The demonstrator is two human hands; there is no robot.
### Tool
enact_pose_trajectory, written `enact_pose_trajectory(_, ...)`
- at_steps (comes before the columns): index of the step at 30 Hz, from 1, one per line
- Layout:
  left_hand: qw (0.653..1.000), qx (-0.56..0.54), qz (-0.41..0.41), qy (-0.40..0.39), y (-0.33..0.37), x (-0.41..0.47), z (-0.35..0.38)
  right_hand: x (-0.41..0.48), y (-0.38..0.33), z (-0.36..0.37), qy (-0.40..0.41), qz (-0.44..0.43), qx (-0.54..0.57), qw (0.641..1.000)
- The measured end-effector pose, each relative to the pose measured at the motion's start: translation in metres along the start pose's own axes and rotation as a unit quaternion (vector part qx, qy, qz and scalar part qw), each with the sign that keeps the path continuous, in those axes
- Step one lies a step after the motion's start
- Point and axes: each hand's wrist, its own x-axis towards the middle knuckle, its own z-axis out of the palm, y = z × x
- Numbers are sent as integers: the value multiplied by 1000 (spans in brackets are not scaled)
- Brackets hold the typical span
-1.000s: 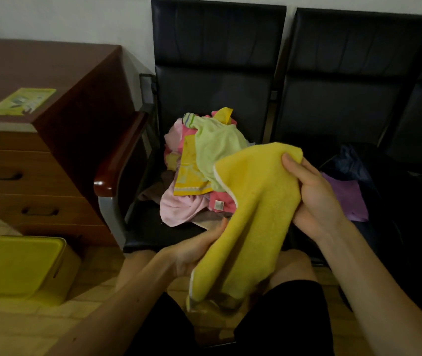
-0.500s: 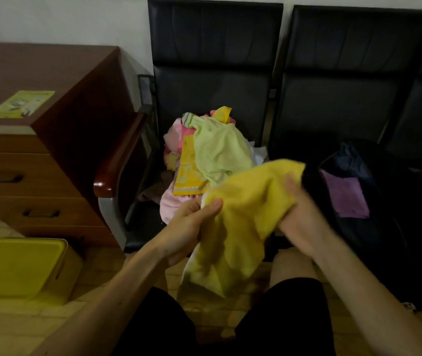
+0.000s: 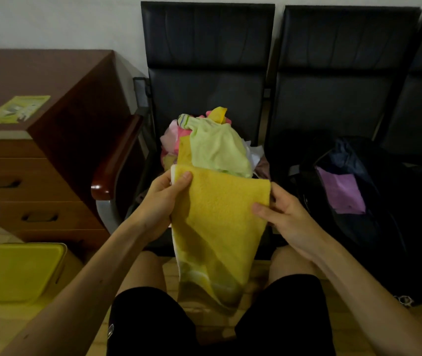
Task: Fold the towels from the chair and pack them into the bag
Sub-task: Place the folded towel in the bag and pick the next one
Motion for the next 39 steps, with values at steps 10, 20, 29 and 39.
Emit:
enact_pose_trajectory(10,940,319,23,-121,-4,5,-16,4,-9,-5,-72,-6,-156,985)
enact_pose_trajectory(20,970,81,-202,-108,17,11,-12,10,-35,-11,65,112,-31,991)
enact_pose_trajectory(29,952,209,-30,-223,70,4,-32,8,-64,-12,-22,-50,-160,986)
enact_pose_trajectory(39,888,449,73,-66,76,6,-18,16,-73,-15,33,-60,-250,966)
